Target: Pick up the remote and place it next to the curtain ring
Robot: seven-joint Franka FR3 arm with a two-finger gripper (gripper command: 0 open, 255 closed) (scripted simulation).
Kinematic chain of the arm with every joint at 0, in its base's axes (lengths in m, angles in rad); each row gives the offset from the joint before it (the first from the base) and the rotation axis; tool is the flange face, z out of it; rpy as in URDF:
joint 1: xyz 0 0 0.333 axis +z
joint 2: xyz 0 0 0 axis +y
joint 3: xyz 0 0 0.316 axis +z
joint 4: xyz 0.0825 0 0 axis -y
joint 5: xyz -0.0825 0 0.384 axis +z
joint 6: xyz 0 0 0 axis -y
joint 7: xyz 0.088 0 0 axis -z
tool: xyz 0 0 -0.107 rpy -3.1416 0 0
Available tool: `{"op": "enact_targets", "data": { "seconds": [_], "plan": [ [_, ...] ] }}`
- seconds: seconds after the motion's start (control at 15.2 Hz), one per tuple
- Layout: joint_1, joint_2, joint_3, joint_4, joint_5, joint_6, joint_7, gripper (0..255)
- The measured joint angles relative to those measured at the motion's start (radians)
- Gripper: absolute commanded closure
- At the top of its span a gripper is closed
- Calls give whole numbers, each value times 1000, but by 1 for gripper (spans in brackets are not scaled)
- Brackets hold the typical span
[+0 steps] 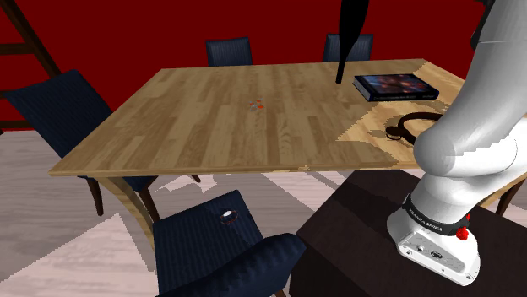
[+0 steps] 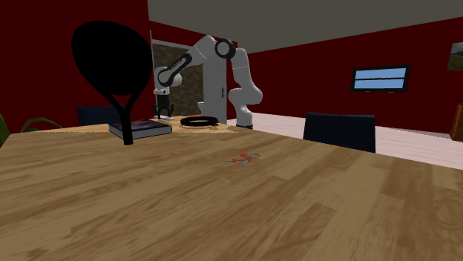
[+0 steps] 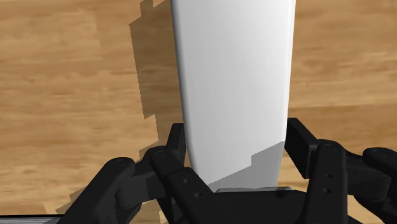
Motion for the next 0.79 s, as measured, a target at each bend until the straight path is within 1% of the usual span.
{"op": "enact_targets", "data": {
  "seconds": [0.07,0.46,0.59,0.79],
  "plan": [
    [0,0,0,0,0,0,0,0],
    [0,0,0,0,0,0,0,0],
    [21,-37,-23,5,-39,-25,23,0],
    [51,-91,-51,41,-102,-88,69,0]
  ]
}}
